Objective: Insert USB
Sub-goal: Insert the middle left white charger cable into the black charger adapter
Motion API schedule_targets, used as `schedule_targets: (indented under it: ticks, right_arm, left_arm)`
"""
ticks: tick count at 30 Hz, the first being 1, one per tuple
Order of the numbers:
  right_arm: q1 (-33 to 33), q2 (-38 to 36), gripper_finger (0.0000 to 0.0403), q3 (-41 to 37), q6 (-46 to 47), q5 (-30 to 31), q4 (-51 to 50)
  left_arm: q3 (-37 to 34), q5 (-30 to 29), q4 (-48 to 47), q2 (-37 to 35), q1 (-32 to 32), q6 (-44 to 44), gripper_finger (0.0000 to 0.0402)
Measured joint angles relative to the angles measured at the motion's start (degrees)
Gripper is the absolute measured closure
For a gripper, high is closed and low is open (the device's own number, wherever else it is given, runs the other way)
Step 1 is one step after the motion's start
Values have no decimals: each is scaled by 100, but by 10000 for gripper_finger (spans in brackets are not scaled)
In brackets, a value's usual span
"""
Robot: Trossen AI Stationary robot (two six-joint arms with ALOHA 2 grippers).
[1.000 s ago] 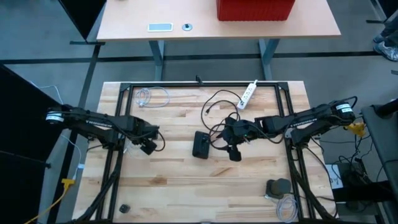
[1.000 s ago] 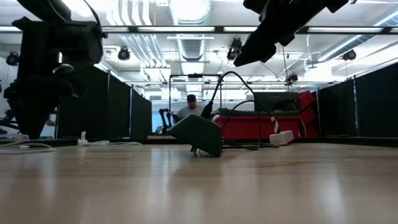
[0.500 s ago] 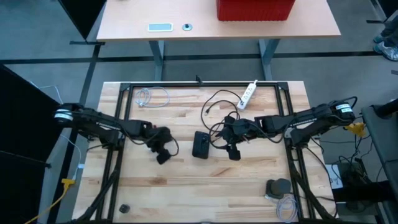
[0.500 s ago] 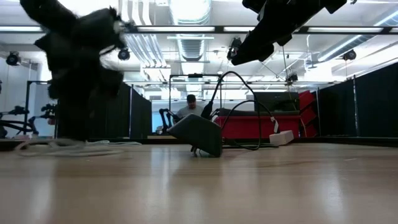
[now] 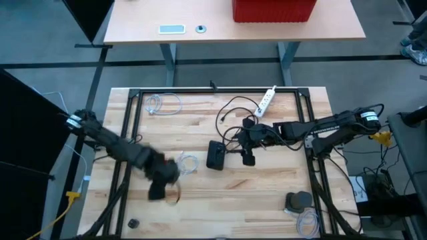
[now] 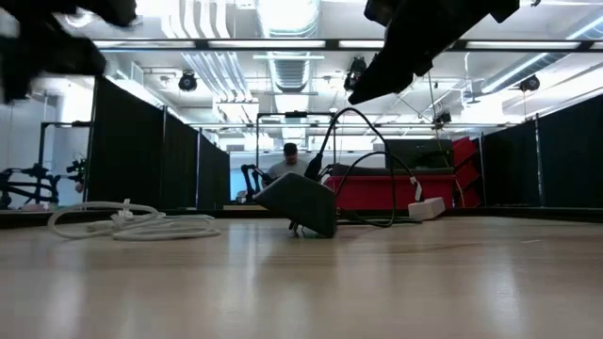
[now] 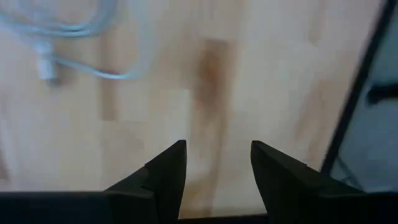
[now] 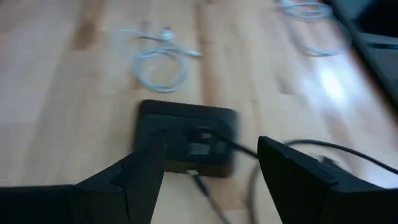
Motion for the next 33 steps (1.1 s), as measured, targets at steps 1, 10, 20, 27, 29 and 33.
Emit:
schedule_targets:
  ticks: [1, 10, 20, 27, 29, 33]
  right_arm:
    - [0, 0, 162, 0, 20, 207, -5]
    - [80, 0, 128, 0, 554, 562, -221]
    - [690, 6, 70, 0, 1192, 652, -448]
    - [786, 10, 59, 0, 1246, 753, -439]
    - [791, 10, 59, 0, 1241, 762, -439]
    - [806, 11, 59, 0, 1196, 768, -437]
  left_arm:
    - [121, -94, -48, 127, -288, -58, 234]
    - [1047, -57, -237, 1305, -1709, -206, 198]
    - [1254, 442, -266, 1833, -2593, -146, 166]
    - [1251, 608, -284, 2270, -2727, -154, 166]
    - [1246, 691, -297, 2377, -2720, -159, 170]
    - [1243, 1170, -306, 2493, -2709, -123, 182]
